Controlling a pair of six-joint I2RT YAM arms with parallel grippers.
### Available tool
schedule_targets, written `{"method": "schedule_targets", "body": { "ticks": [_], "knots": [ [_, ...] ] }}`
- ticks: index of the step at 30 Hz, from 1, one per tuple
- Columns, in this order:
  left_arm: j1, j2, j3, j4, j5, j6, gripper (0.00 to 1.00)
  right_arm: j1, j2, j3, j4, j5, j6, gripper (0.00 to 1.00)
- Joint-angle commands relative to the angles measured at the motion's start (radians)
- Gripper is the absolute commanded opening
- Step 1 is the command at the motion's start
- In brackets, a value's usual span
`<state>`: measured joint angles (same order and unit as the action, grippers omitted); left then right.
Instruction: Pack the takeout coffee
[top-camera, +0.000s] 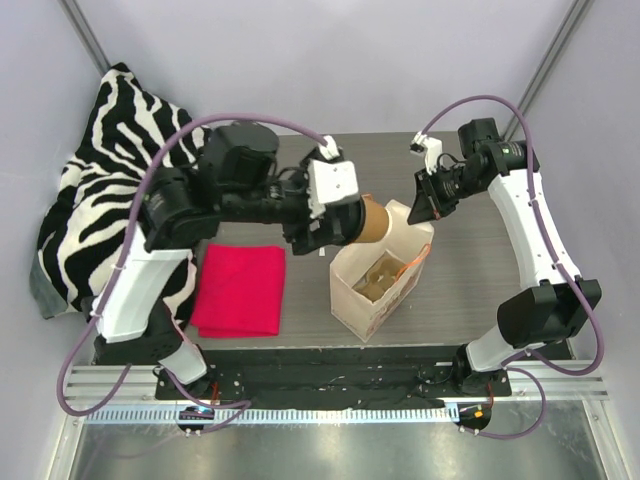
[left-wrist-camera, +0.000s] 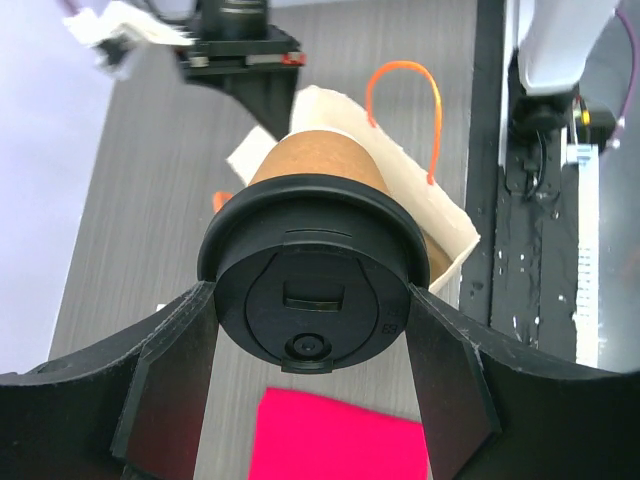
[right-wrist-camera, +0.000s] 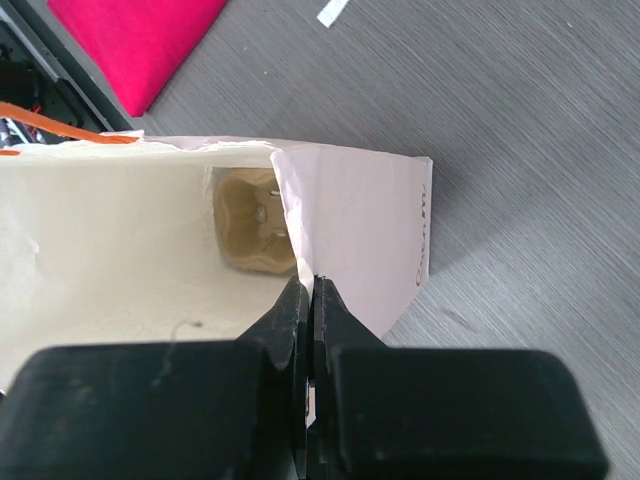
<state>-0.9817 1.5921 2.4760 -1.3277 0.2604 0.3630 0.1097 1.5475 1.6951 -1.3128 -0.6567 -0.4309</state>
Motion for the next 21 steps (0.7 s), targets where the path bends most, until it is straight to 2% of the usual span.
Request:
{"method": "schedule_targets", "body": {
  "ticks": [1, 6, 10, 21],
  "knots": [
    [-0.078, 0.046, -0.028, 0.012, -0.090, 0.099, 0.27, 0.022, -0.021, 0.055, -0.002, -0.060, -0.011, 0.01],
    [-0.158, 0.101, -0.081, -0.030, -0.234, 0.172, 0.25, 0.059, -0.043, 0.069, -0.020, -0.077, -0.023, 0.01],
    [-0.193, 0.155, -0.091, -0.068, -0.296, 0.197, 0.25, 0.079, -0.079, 0.022, -0.008, -0.093, 0.000, 0.01],
    [-0.206, 0.170, -0.296, -0.047, -0.213, 0.257, 0.22, 0.096, -0.193, -0.146, -0.002, -0.172, 0.043, 0.01]
  ]
}}
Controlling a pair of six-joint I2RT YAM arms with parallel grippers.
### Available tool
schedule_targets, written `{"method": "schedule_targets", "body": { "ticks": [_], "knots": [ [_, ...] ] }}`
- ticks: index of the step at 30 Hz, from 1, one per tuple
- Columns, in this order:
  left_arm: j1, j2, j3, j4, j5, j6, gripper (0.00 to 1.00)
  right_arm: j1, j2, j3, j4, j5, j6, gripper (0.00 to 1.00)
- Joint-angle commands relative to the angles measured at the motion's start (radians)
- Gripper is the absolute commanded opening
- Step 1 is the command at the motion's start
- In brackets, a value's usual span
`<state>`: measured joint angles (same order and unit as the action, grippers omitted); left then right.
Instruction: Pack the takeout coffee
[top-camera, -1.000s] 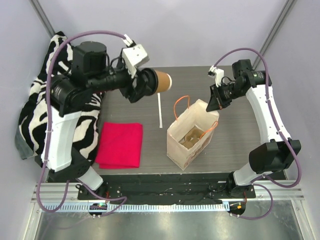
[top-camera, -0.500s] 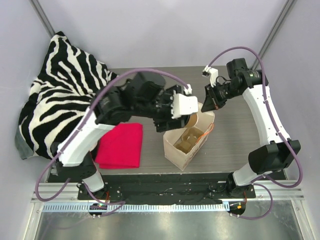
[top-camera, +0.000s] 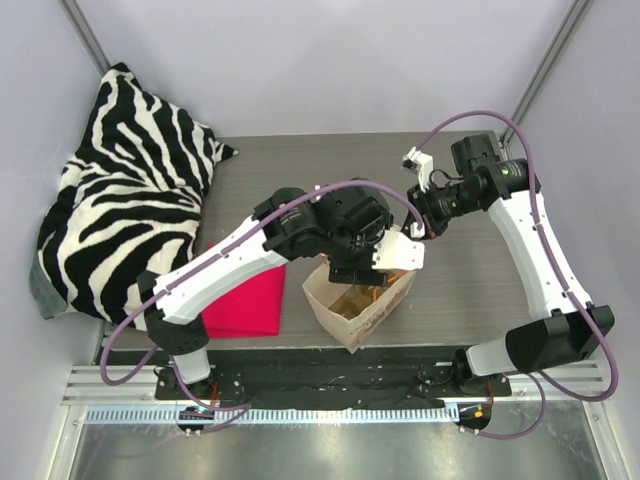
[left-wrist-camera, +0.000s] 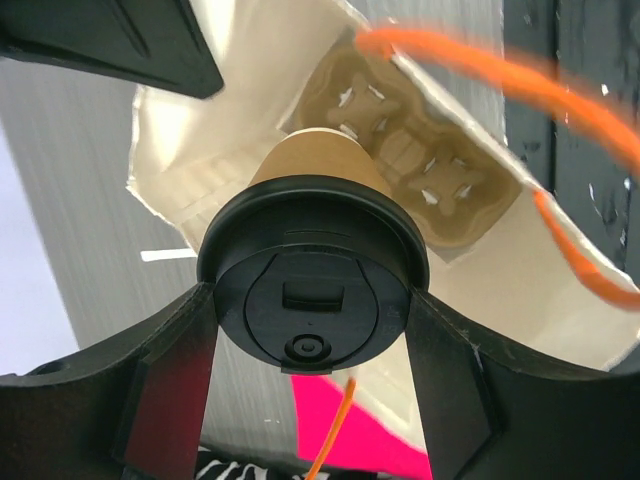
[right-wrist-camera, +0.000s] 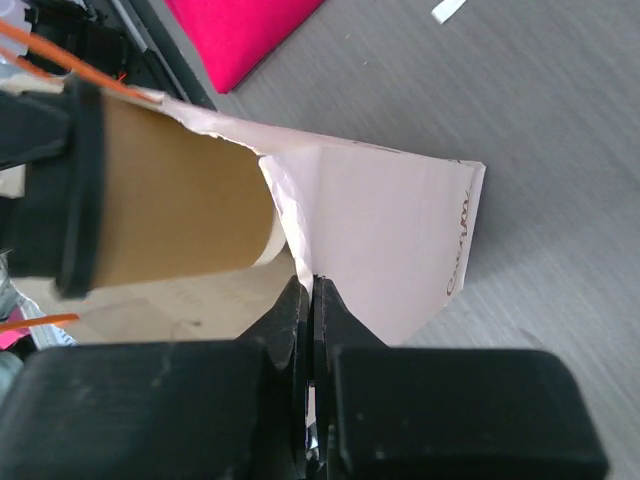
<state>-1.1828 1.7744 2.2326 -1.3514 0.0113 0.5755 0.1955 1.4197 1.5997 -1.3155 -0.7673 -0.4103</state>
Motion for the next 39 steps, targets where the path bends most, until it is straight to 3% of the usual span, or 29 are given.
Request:
{"method": "schedule_targets", "body": {
  "ticks": [1, 2, 3, 5, 6, 8, 9, 12, 16, 23, 31, 34, 39],
  "knots": [
    [-0.003, -0.016, -0.089, -0.011, 0.056, 0.052, 0.22, 0.012, -0.082, -0.076, -0.004, -0.076, 0.021, 0.01],
    [-0.003, -0.026, -0.102, -0.011, 0.071, 0.060, 0.22, 0.013, -0.091, -0.089, -0.019, -0.081, 0.013, 0.02],
    [-0.003, -0.027, -0.111, -0.017, 0.087, 0.069, 0.22, 0.010, -0.097, -0.098, -0.031, -0.086, 0.008, 0.17],
    [-0.005, -0.032, -0.139, -0.017, 0.114, 0.083, 0.22, 0.012, -0.102, -0.092, -0.071, -0.069, -0.010, 0.33],
    [-0.005, -0.035, -0.145, -0.018, 0.125, 0.092, 0.22, 0.012, -0.096, -0.080, -0.082, -0.052, -0.019, 0.48],
    [-0.005, -0.041, -0.160, -0.014, 0.147, 0.107, 0.22, 0.010, -0.062, -0.015, -0.099, -0.003, -0.025, 0.58],
    [-0.005, -0.049, -0.165, -0.012, 0.154, 0.112, 0.22, 0.009, -0.045, 0.014, -0.108, 0.000, -0.047, 0.67],
    [-0.008, -0.064, -0.185, -0.011, 0.186, 0.129, 0.22, 0.007, 0.018, 0.140, -0.123, 0.002, -0.062, 0.81],
    [-0.012, -0.081, -0.212, -0.020, 0.208, 0.149, 0.21, 0.012, 0.059, 0.265, -0.131, -0.030, -0.161, 0.92],
    [-0.012, -0.093, -0.225, -0.022, 0.237, 0.172, 0.21, 0.134, 0.100, 0.292, -0.163, -0.040, -0.343, 0.94],
    [-0.012, -0.089, -0.220, -0.052, 0.259, 0.192, 0.21, 0.272, 0.162, 0.290, -0.068, 0.034, -0.377, 0.91],
    [-0.012, -0.093, -0.228, -0.057, 0.257, 0.195, 0.21, 0.311, 0.177, 0.258, -0.038, 0.040, -0.374, 0.86],
    [-0.012, -0.113, -0.254, -0.063, 0.253, 0.185, 0.20, 0.348, 0.174, 0.223, -0.011, 0.048, -0.351, 0.55]
  ]
}}
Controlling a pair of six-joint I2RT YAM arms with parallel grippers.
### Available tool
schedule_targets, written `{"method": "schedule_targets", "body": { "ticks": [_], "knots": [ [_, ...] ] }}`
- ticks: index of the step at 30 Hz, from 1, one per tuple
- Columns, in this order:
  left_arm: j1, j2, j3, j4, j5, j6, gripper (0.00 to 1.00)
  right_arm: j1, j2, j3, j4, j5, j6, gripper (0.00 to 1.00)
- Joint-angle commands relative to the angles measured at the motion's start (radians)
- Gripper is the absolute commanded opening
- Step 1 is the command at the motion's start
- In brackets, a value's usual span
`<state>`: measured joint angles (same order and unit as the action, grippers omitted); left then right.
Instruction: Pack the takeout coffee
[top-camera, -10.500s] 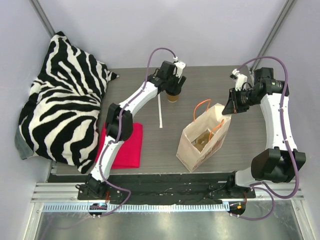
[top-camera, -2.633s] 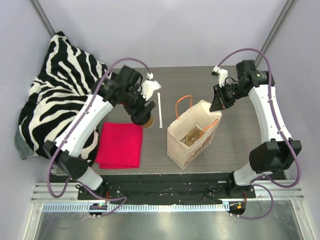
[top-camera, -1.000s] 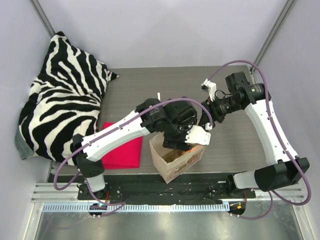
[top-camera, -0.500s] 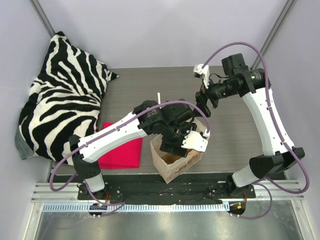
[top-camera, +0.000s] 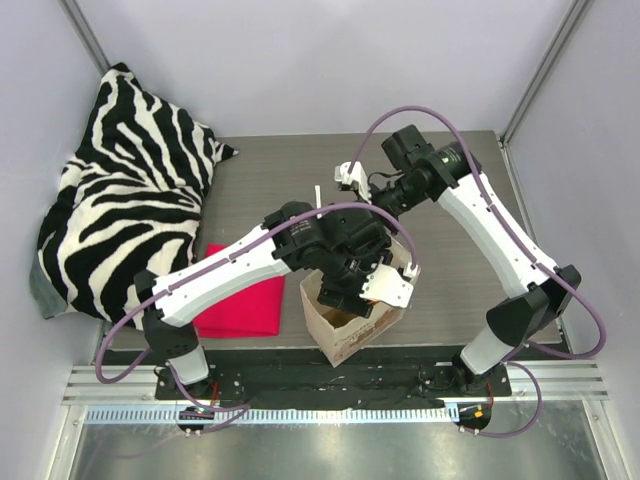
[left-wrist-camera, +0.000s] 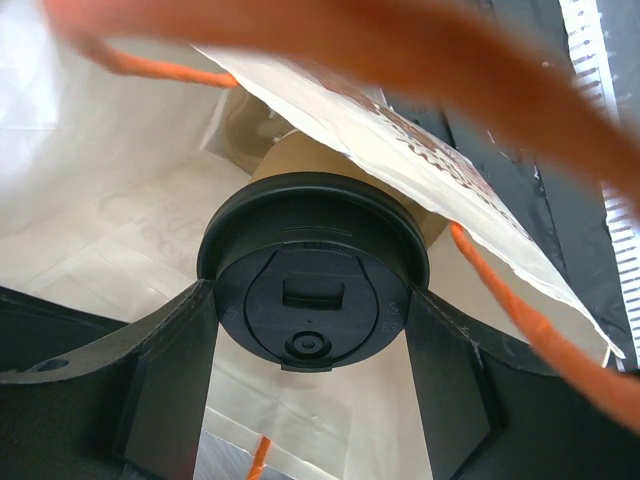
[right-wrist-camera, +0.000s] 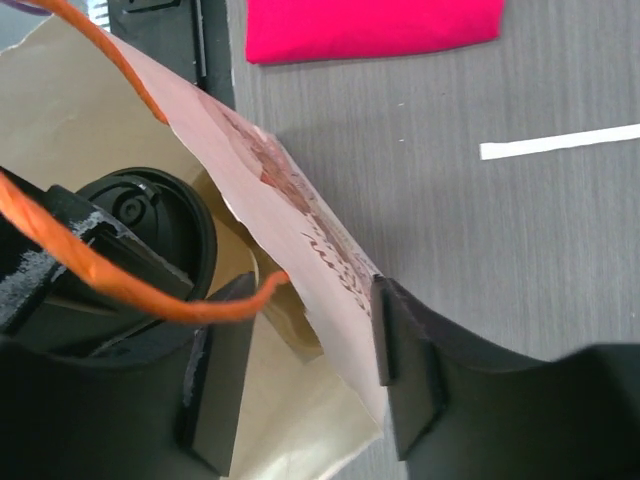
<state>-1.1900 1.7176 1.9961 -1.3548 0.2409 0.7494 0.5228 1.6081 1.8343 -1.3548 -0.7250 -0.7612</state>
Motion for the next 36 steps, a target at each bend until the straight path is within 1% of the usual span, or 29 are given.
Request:
{"method": "schedule_targets", "body": {
  "ticks": [1, 3, 4, 6, 7, 9, 10, 11, 12, 13, 14, 16, 19, 23, 24, 26, 27, 28, 29, 30, 32, 33, 36],
  "knots": [
    [-0.005, -0.061, -0.023, -0.058, 0.018, 0.010, 0.20, 0.022, -0.019, -0.017, 0.029, 0.007, 0.002, 0.46],
    [-0.003, -0.078, -0.046, -0.056, 0.008, 0.007, 0.20, 0.029, -0.039, -0.039, 0.031, 0.013, 0.014, 0.35],
    [-0.002, -0.084, -0.055, -0.055, 0.005, 0.002, 0.20, 0.031, -0.048, -0.047, 0.036, 0.015, 0.022, 0.23],
    [0.009, -0.098, -0.079, -0.043, -0.005, -0.016, 0.20, 0.039, -0.079, -0.076, 0.071, 0.041, 0.062, 0.06],
    [0.013, -0.101, -0.085, -0.040, -0.014, -0.022, 0.20, 0.040, -0.089, -0.085, 0.092, 0.056, 0.138, 0.01],
    [0.032, -0.113, -0.105, -0.023, -0.041, -0.056, 0.20, 0.039, -0.134, -0.118, 0.164, 0.105, 0.221, 0.01],
    [0.036, -0.118, -0.112, 0.000, -0.058, -0.067, 0.20, 0.040, -0.152, -0.131, 0.193, 0.123, 0.320, 0.01],
    [0.047, -0.124, -0.124, 0.011, -0.077, -0.079, 0.20, 0.040, -0.178, -0.173, 0.229, 0.142, 0.370, 0.01],
    [0.053, -0.128, -0.134, 0.019, -0.101, -0.087, 0.20, 0.040, -0.229, -0.196, 0.305, 0.175, 0.422, 0.01],
    [0.059, -0.142, -0.143, 0.041, -0.123, -0.094, 0.20, 0.040, -0.262, -0.223, 0.348, 0.196, 0.510, 0.01],
    [0.061, -0.150, -0.163, 0.055, -0.139, -0.099, 0.20, 0.040, -0.290, -0.271, 0.415, 0.211, 0.554, 0.01],
    [0.061, -0.168, -0.186, 0.077, -0.173, -0.110, 0.20, 0.040, -0.352, -0.312, 0.475, 0.231, 0.650, 0.01],
    [0.061, -0.194, -0.218, 0.106, -0.198, -0.120, 0.20, 0.043, -0.418, -0.369, 0.531, 0.230, 0.720, 0.01],
    [0.061, -0.259, -0.324, 0.157, -0.203, -0.151, 0.19, 0.066, -0.502, -0.441, 0.580, 0.219, 0.754, 0.01],
    [0.055, -0.277, -0.380, 0.193, -0.204, -0.162, 0.19, 0.075, -0.519, -0.458, 0.591, 0.242, 0.752, 0.01],
    [0.050, -0.331, -0.434, 0.227, -0.210, -0.197, 0.19, 0.109, -0.583, -0.521, 0.632, 0.271, 0.744, 0.01],
    [0.041, -0.346, -0.494, 0.264, -0.221, -0.206, 0.19, 0.120, -0.605, -0.562, 0.644, 0.289, 0.744, 0.01],
    [0.026, -0.405, -0.596, 0.348, -0.279, -0.215, 0.18, 0.172, -0.667, -0.616, 0.689, 0.370, 0.749, 0.01],
    [0.021, -0.456, -0.632, 0.377, -0.313, -0.217, 0.18, 0.215, -0.678, -0.632, 0.697, 0.401, 0.747, 0.01],
    [0.018, -0.478, -0.692, 0.444, -0.328, -0.225, 0.18, 0.236, -0.691, -0.647, 0.706, 0.427, 0.746, 0.01],
    [0.018, -0.538, -0.726, 0.493, -0.345, -0.264, 0.18, 0.270, -0.717, -0.681, 0.723, 0.498, 0.732, 0.01],
    [0.018, -0.552, -0.746, 0.525, -0.347, -0.280, 0.18, 0.285, -0.723, -0.694, 0.730, 0.513, 0.726, 0.01],
    [0.018, -0.591, -0.758, 0.552, -0.348, -0.338, 0.17, 0.293, -0.731, -0.701, 0.741, 0.539, 0.720, 0.01]
  ]
}}
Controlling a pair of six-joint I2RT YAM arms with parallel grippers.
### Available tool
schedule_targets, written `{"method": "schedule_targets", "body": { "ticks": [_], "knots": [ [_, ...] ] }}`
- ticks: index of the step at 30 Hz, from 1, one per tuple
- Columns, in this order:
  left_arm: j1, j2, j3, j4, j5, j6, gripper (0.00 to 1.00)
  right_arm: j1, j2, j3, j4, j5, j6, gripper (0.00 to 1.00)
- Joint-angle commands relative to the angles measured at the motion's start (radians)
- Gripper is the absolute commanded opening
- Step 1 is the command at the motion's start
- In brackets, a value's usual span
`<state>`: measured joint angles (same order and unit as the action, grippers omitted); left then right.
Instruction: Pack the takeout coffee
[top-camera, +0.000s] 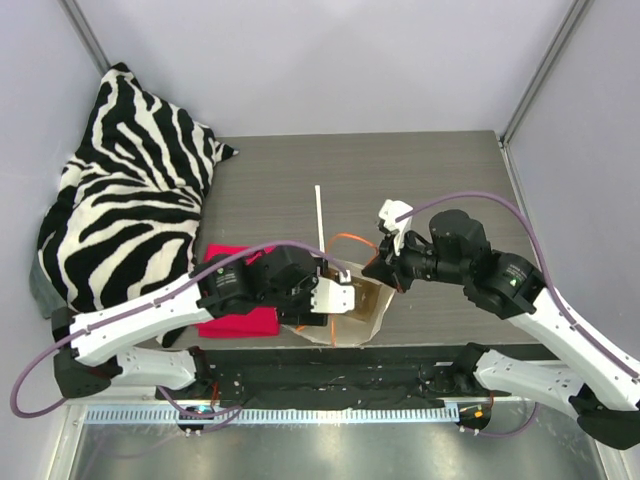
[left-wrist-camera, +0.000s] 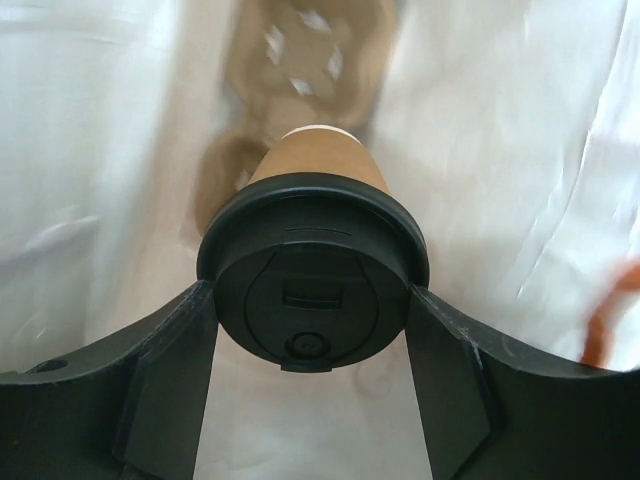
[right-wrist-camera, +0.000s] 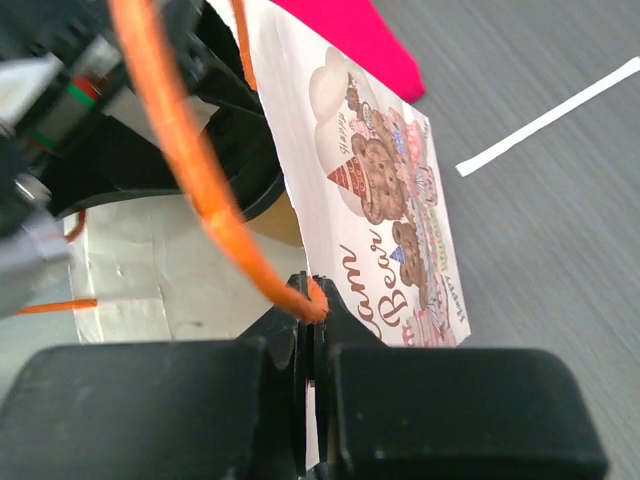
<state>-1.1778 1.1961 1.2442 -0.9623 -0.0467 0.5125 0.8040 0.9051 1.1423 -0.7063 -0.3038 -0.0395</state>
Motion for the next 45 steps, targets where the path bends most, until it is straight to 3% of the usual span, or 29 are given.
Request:
{"method": "schedule_targets", "body": {
  "ticks": [1, 6, 15, 23, 32, 45],
  "knots": [
    [0.006, -0.078, -0.008, 0.163, -0.062, -0.114, 0.17, 0.014, -0.029, -0.009, 0.097, 0.121, -0.005, 0.01],
    [0.006, -0.150, -0.022, 0.227, -0.073, -0.140, 0.17, 0.018, -0.043, -0.032, 0.130, 0.143, -0.010, 0.01],
    [0.010, -0.175, 0.000, 0.163, -0.024, -0.155, 0.17, 0.021, -0.034, -0.023, 0.133, 0.154, -0.034, 0.01],
    [0.014, -0.040, 0.052, 0.143, -0.028, -0.168, 0.16, 0.076, -0.025, -0.006, 0.139, 0.134, -0.068, 0.01],
    [-0.117, -0.067, -0.123, 0.270, -0.214, 0.010, 0.15, 0.106, -0.018, -0.009, 0.136, 0.100, -0.034, 0.01],
    [-0.233, -0.086, -0.235, 0.292, -0.367, 0.110, 0.15, 0.123, 0.008, 0.011, 0.149, 0.055, 0.027, 0.01]
  ]
}}
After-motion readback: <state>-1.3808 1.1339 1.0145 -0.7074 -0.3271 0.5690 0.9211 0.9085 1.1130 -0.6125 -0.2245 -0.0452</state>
